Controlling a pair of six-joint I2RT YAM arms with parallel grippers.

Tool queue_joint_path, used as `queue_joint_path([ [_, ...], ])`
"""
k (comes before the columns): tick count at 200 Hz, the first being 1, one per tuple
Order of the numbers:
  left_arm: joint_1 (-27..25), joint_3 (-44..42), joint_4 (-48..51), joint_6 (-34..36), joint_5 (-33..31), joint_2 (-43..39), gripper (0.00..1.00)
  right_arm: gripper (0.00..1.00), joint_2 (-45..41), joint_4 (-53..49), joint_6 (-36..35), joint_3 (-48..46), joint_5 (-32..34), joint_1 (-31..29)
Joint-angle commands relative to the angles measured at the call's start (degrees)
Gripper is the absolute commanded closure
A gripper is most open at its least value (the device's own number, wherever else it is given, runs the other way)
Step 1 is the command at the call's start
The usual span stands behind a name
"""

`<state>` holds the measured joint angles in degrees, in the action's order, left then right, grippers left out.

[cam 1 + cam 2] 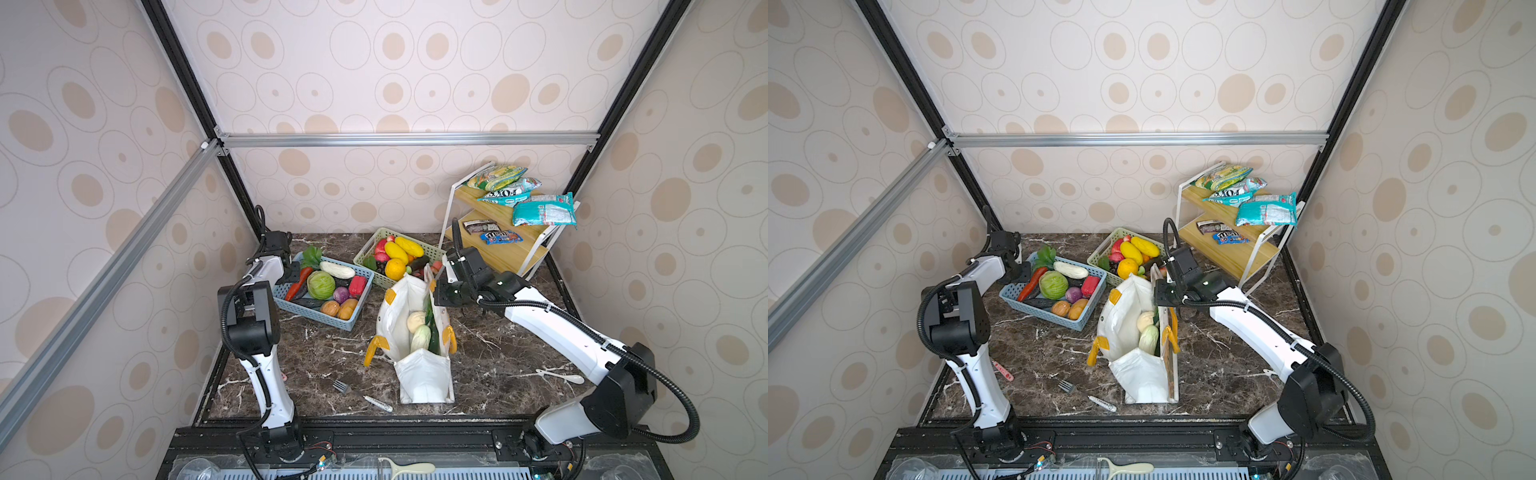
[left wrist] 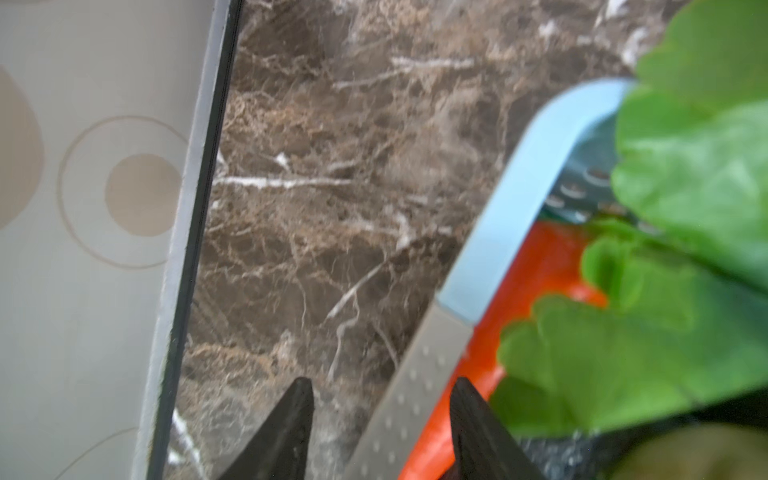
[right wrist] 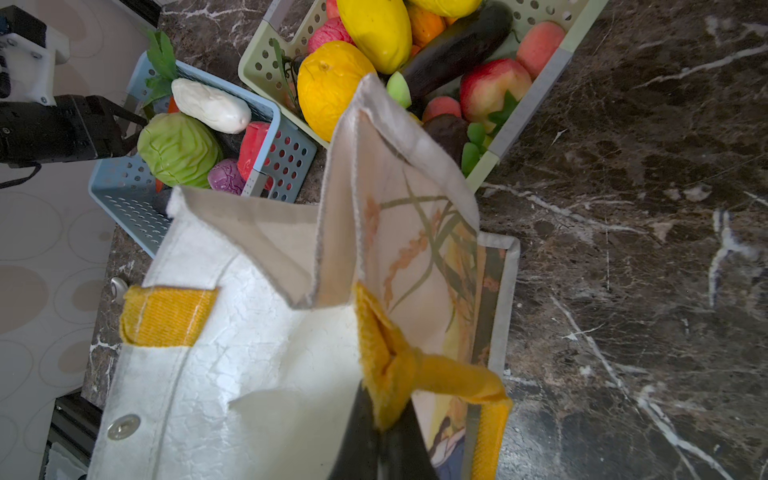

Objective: Place the food into the grocery bag and tie it

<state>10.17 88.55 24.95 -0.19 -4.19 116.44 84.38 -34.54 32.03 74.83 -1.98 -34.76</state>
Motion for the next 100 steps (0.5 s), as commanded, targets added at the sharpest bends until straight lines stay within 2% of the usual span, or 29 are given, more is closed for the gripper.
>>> queue_joint_path([
  [1, -0.2, 0.0, 0.6, -3.7, -0.2, -4.9, 0.45, 1.00, -1.8, 1.0, -0.4, -1.7, -0.4, -0.4],
  [20, -1.6, -2.2, -1.8, -5.1, 1.1, -9.4, 0.47, 1.00, -2.2, 1.7, -0.3, -2.4, -0.3, -0.3],
  [45, -4.5, -4.4, -5.2, -5.2, 2.2, -12.7, 0.59, 1.00, -1.9, 2.0, 0.0, -2.4, -0.4, -0.3],
  [68, -5.6, -2.8, -4.8, -4.3, 1.0, -9.9, 0.67, 1.00, -1.9, 1.8, 0.2, -2.4, -0.6, -0.3],
  [100, -5.9, -0.2, -2.8, -2.9, -2.4, -4.8, 0.68, 1.00, -2.4, 1.7, 0.3, -2.4, 0.2, -0.4],
])
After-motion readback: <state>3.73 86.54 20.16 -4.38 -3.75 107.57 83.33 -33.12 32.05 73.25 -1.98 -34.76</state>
